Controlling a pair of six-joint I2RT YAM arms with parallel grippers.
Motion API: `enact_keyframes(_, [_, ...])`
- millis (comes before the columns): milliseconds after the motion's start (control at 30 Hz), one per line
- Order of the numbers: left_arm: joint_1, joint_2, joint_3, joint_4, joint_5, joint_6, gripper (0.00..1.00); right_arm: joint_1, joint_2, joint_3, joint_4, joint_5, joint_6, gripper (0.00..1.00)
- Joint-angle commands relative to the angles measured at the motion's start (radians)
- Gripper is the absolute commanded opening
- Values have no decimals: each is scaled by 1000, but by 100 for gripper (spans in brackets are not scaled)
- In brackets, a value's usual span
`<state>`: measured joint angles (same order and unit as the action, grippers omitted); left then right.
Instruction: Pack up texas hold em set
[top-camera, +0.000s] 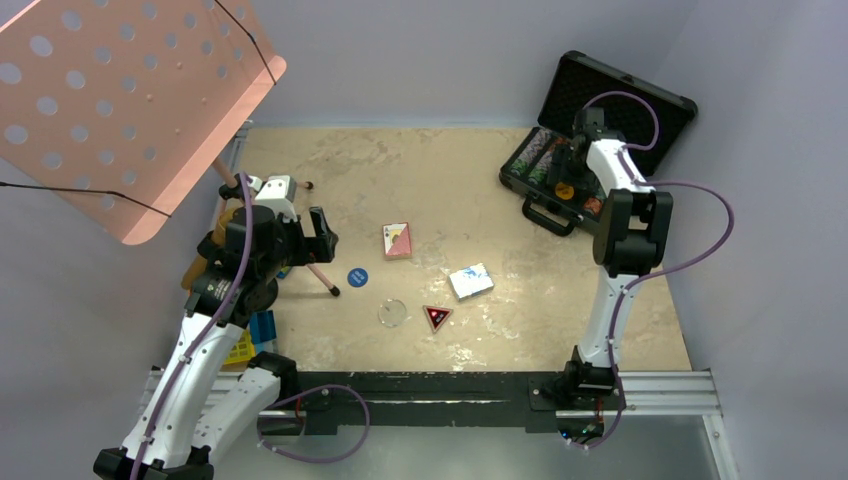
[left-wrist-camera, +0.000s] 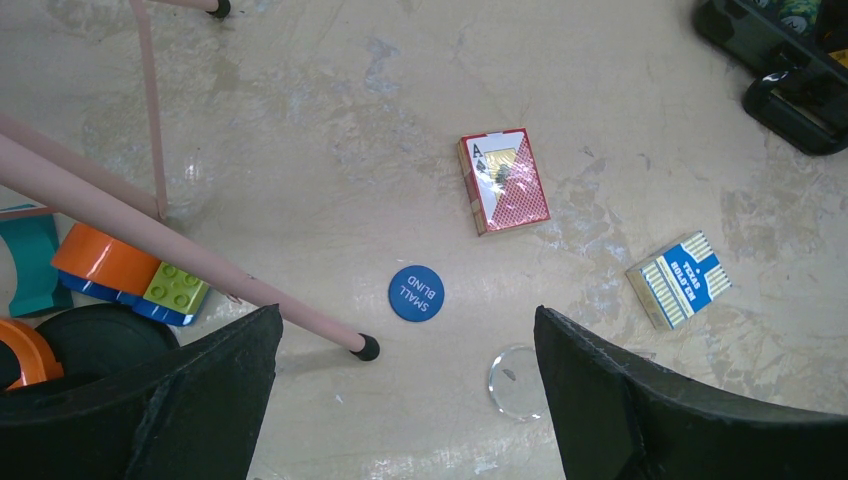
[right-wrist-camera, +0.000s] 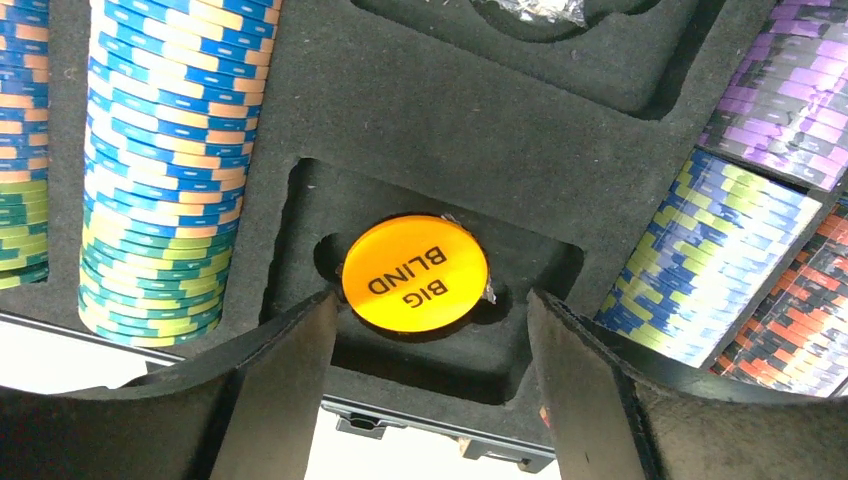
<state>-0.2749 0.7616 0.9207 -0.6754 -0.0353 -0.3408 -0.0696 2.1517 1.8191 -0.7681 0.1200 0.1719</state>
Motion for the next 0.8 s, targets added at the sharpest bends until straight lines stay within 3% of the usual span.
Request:
enact_keyframes(0, [6, -5, 4, 16, -10, -3, 100, 7, -25, 43, -48, 13, -14, 77])
enact_keyframes(333, [6, -4, 4, 18, -8, -3, 100, 7, -147, -14, 67, -32, -22, 73])
enact_keyframes(600, [6, -5, 5, 18, -5, -3, 100, 7, -126, -18, 123, -43, -20, 45])
enact_keyframes(767, [6, -7, 4, 18, -3, -2, 100, 8, -92, -35, 148, -59, -20, 33])
